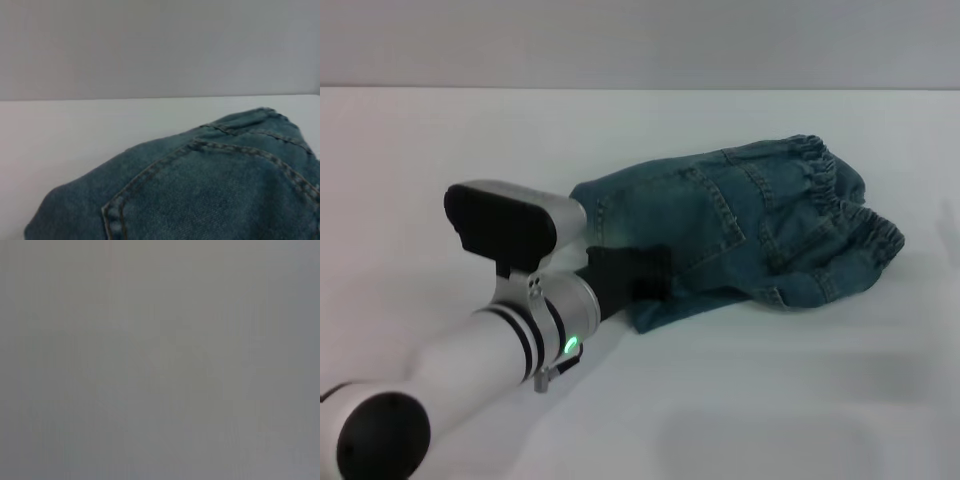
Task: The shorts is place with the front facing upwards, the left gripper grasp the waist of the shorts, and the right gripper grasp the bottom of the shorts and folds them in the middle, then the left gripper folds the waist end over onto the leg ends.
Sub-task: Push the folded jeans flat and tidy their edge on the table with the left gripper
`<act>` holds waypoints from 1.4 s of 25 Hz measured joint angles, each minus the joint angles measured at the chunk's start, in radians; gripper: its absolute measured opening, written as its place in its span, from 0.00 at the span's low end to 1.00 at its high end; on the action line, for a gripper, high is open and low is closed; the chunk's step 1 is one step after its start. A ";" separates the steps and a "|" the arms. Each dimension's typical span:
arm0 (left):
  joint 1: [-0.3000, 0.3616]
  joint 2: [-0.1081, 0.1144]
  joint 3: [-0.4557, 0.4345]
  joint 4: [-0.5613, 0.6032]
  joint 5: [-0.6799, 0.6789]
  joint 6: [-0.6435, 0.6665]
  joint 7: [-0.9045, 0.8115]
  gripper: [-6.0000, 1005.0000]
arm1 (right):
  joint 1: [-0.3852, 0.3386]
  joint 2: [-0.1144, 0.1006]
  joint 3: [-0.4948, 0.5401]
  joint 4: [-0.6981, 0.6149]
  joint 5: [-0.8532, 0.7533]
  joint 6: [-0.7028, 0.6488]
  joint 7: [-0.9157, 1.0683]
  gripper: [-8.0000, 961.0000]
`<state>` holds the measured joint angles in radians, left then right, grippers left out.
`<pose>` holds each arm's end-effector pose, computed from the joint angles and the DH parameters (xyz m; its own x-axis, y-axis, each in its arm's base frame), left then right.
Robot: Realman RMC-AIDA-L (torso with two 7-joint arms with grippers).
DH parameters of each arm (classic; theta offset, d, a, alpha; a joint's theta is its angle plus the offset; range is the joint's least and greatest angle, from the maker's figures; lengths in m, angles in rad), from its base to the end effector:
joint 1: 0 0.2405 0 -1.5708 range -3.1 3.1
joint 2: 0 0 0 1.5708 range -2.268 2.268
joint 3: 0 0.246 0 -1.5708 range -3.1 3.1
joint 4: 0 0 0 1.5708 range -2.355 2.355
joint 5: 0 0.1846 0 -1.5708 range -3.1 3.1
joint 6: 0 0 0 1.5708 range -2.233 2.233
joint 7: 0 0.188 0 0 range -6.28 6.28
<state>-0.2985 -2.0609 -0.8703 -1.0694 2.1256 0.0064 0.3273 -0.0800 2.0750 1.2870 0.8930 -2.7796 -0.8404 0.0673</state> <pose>-0.1898 0.3207 -0.1446 0.6636 0.5170 0.5407 0.7465 -0.5046 -0.4337 0.3006 0.3015 0.0394 0.6572 0.0594 -0.7514 -0.7528 0.0039 -0.6582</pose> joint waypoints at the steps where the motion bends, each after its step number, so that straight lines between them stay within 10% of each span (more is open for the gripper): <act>1: 0.000 0.000 0.000 0.000 0.000 0.000 0.000 0.01 | -0.005 0.000 0.000 0.007 0.000 0.003 -0.002 0.79; 23: -0.219 -0.002 -0.059 0.212 0.001 0.097 -0.040 0.01 | -0.094 0.004 -0.007 0.090 -0.005 0.007 -0.009 0.80; 33: -0.196 0.001 -0.059 0.189 0.000 0.119 -0.042 0.02 | -0.087 0.002 -0.022 0.081 -0.014 -0.003 -0.021 0.80; 35: -0.102 0.007 -0.059 0.090 0.014 0.184 -0.026 0.02 | -0.088 0.001 -0.023 0.078 -0.014 -0.003 -0.030 0.80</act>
<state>-0.4006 -2.0541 -0.9296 -0.9793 2.1391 0.1908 0.3017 -0.1678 2.0764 1.2638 0.9714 -2.7936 -0.8433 0.0375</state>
